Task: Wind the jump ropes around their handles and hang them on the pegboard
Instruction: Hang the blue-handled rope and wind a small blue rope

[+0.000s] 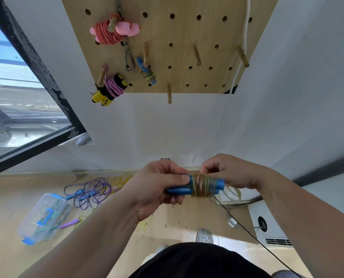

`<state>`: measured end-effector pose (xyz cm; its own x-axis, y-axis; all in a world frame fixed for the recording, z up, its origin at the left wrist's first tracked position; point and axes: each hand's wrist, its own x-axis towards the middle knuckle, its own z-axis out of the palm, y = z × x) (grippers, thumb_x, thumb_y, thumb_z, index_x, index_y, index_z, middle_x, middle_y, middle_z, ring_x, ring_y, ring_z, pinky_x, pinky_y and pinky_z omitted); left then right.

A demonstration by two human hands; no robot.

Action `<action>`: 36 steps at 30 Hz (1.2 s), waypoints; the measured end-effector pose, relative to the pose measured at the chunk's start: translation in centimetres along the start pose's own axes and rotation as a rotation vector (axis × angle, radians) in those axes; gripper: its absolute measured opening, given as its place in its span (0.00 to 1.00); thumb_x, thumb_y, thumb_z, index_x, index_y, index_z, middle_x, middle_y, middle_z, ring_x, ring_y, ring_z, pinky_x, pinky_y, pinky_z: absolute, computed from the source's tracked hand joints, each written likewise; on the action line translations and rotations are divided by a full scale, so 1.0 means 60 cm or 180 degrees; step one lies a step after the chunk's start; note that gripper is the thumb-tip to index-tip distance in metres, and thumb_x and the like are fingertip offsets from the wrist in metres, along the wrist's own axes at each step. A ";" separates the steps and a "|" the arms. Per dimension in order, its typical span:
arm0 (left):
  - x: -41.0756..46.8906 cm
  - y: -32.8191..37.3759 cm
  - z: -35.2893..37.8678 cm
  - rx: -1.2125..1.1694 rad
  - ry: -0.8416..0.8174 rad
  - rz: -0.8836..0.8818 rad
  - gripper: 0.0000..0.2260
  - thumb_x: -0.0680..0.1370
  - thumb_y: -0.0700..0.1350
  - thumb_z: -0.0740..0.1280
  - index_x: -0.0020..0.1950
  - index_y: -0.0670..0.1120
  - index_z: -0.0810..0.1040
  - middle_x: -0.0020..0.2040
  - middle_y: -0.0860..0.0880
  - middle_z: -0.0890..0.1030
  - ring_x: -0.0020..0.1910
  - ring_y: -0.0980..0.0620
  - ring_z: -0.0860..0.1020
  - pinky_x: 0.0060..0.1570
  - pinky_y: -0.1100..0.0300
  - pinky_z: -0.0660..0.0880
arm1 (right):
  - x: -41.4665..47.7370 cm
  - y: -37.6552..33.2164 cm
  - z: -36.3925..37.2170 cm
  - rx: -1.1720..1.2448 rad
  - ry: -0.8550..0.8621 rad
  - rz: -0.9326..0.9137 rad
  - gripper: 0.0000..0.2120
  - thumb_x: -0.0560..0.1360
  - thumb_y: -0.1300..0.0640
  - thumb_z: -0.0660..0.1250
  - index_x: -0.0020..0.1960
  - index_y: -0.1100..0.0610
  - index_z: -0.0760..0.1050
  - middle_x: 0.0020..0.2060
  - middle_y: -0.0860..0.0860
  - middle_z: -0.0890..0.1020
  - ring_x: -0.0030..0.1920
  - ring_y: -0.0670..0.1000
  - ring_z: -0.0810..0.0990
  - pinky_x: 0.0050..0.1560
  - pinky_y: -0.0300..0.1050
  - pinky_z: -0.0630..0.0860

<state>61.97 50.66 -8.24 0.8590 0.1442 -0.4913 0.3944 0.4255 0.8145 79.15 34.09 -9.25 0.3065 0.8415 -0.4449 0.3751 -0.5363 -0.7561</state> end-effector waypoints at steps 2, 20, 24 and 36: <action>0.000 -0.016 -0.002 0.0417 0.0097 0.0006 0.06 0.74 0.31 0.72 0.45 0.39 0.77 0.35 0.38 0.80 0.26 0.45 0.75 0.25 0.60 0.68 | 0.007 -0.008 -0.011 -0.0302 -0.0201 0.0088 0.05 0.77 0.53 0.73 0.43 0.51 0.82 0.38 0.53 0.83 0.39 0.53 0.77 0.45 0.52 0.75; 0.055 -0.033 -0.025 0.0248 0.1530 0.0391 0.09 0.75 0.34 0.73 0.44 0.38 0.73 0.38 0.34 0.83 0.28 0.42 0.80 0.29 0.55 0.75 | 0.010 -0.081 0.106 -0.0280 0.1394 -0.0202 0.11 0.82 0.56 0.63 0.58 0.46 0.81 0.40 0.41 0.82 0.39 0.43 0.79 0.39 0.37 0.74; 0.050 -0.020 -0.015 -0.0727 0.1126 0.0235 0.08 0.76 0.31 0.69 0.42 0.39 0.73 0.37 0.36 0.82 0.29 0.40 0.81 0.29 0.56 0.78 | -0.001 -0.061 0.115 0.0127 0.1809 -0.0330 0.06 0.79 0.57 0.68 0.47 0.45 0.77 0.37 0.42 0.82 0.38 0.45 0.79 0.40 0.40 0.76; 0.058 0.000 -0.007 -0.1732 0.1058 0.0391 0.16 0.81 0.36 0.66 0.66 0.29 0.73 0.40 0.37 0.83 0.31 0.47 0.82 0.29 0.62 0.79 | -0.012 -0.016 0.106 0.0848 0.1819 -0.0349 0.05 0.80 0.60 0.67 0.46 0.53 0.77 0.33 0.49 0.81 0.31 0.42 0.76 0.34 0.32 0.70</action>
<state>64.82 51.55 -10.11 0.7060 0.4522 -0.5450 0.0032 0.7676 0.6410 73.01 34.41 -11.27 0.7244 0.6838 -0.0877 0.2229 -0.3527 -0.9088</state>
